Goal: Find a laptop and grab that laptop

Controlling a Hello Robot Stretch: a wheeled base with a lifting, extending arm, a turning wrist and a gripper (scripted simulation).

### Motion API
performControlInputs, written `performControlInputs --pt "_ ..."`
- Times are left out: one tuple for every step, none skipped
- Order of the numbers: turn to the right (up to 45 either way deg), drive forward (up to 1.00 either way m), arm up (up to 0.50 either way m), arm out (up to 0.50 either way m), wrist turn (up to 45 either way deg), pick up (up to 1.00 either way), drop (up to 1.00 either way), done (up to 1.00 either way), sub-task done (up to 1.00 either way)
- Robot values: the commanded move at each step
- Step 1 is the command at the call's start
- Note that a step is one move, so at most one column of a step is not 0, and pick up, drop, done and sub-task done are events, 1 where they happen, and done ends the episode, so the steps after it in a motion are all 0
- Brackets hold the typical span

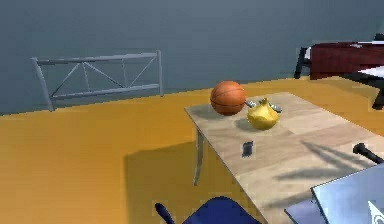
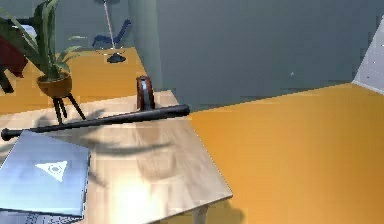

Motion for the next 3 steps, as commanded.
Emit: performControlInputs --pt "0.0 0.05 0.0 0.0 0.0 0.0 0.0 0.0 0.0" --pt "-33.0 0.0 0.0 0.0 0.0 0.0 0.0 0.0 0.0" --pt "0.0 0.0 0.5 0.0 0.0 0.0 0.0 0.0 0.0"
